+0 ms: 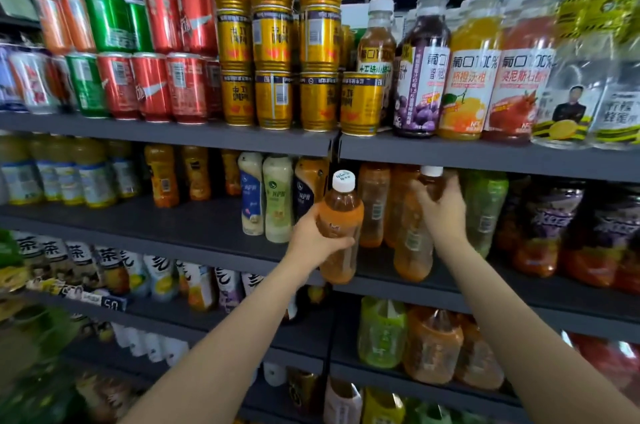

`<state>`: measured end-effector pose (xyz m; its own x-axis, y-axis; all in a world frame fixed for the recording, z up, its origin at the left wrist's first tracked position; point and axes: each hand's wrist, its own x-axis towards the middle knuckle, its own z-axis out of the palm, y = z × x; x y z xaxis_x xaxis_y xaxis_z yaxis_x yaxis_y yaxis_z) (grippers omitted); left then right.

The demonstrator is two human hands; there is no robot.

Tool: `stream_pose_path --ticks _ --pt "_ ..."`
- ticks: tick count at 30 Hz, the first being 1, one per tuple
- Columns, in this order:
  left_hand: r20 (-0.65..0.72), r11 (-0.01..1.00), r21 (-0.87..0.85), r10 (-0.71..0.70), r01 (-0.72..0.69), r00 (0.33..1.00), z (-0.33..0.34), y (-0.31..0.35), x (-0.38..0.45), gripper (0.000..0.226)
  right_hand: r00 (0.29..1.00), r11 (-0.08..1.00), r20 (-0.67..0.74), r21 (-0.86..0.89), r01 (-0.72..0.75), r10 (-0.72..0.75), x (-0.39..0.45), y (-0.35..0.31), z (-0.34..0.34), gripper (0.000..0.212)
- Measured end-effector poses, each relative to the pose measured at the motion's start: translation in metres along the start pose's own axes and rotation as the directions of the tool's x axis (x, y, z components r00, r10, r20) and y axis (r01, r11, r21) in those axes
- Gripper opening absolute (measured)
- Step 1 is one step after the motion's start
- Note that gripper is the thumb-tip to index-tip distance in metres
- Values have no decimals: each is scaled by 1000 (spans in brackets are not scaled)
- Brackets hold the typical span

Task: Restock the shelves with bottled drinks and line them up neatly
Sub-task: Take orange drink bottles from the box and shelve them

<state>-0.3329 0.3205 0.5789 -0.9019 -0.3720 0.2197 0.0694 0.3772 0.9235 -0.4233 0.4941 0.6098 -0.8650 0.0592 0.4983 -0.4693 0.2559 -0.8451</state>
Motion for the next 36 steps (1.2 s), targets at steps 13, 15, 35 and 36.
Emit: stream_pose_path --ticks 13,15,35,36 --pt "9 992 118 -45 44 999 44 8 47 62 930 803 214 -583 -123 298 -26 90 9 48" --pt "-7 982 182 -43 44 999 49 6 50 67 924 813 229 -568 -130 308 -15 87 14 43" --pt "-16 930 365 -48 50 999 57 -32 43 55 976 894 153 -442 -73 156 20 116 69 26" --pt "-14 933 358 -40 42 999 58 -31 44 55 976 903 183 -429 -28 118 18 118 64 29"
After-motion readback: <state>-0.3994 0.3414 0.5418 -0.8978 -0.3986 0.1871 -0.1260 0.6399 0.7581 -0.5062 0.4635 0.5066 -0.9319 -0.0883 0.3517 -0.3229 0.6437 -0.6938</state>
